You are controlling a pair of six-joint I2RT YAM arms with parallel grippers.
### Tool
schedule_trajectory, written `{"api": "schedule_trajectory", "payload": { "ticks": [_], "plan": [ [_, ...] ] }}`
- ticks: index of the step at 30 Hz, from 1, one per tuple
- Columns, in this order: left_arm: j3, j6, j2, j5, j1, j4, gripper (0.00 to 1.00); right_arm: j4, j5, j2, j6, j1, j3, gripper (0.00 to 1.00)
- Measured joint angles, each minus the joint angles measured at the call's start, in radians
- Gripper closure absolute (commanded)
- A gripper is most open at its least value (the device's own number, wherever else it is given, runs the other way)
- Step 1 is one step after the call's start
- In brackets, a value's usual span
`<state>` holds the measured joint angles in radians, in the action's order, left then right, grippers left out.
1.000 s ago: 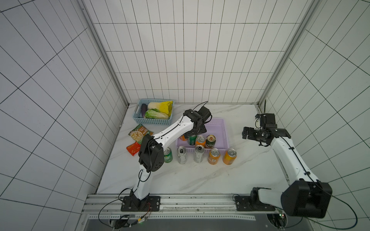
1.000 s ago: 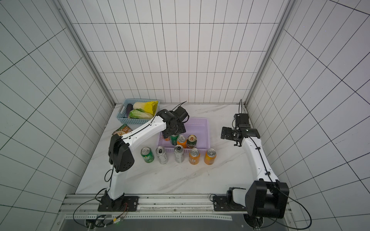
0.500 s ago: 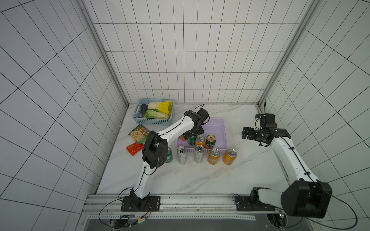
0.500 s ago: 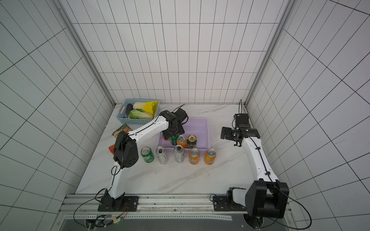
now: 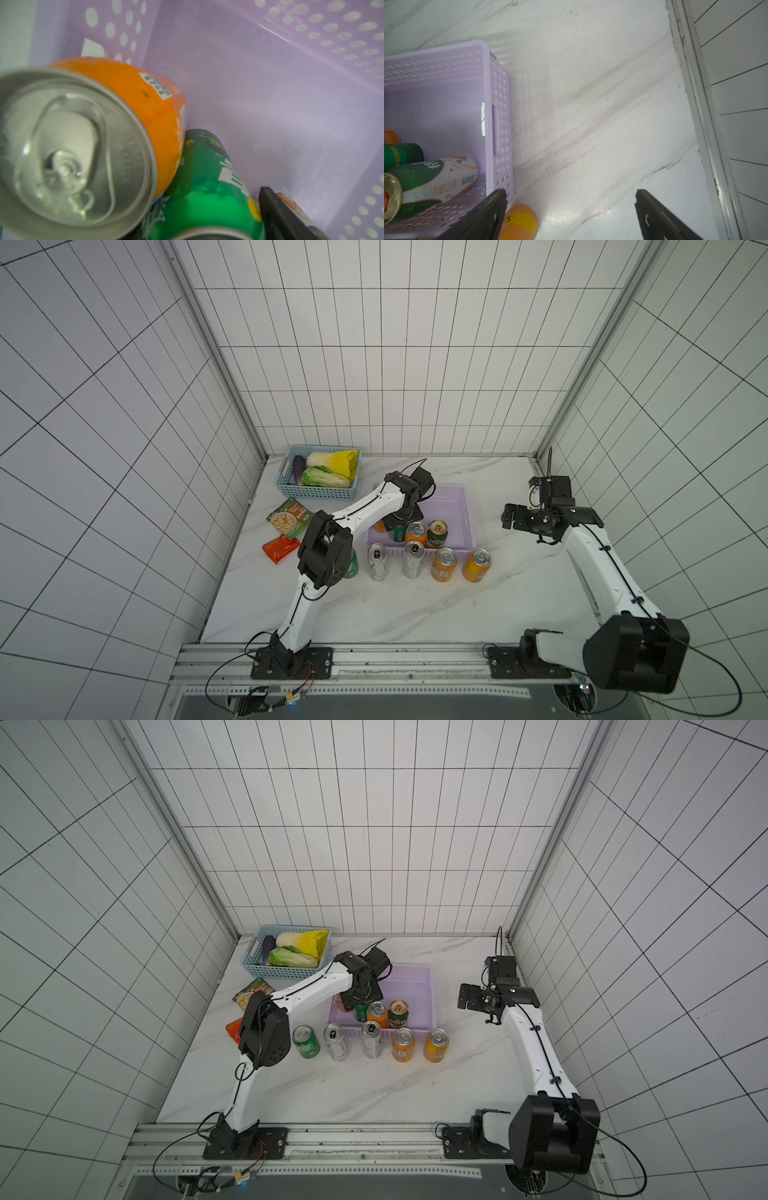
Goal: Take out the drinks from the basket
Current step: Pick up the drink from the basket.
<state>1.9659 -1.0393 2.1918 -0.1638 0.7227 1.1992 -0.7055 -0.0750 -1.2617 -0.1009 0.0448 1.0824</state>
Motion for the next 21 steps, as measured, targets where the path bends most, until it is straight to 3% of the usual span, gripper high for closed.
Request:
{"api": "schedule_trajectory", "payload": {
  "ticks": [12, 21],
  "plan": [
    [-0.019, 0.010, -0.003, -0.005, -0.005, -0.013, 0.38, 0.001, 0.000, 0.000, 0.000, 0.000, 0.000, 0.00],
    [-0.039, 0.060, -0.016, -0.003, -0.004, -0.031, 0.40, 0.002, 0.001, 0.000, 0.000, 0.000, 0.000, 0.01]
  ]
}}
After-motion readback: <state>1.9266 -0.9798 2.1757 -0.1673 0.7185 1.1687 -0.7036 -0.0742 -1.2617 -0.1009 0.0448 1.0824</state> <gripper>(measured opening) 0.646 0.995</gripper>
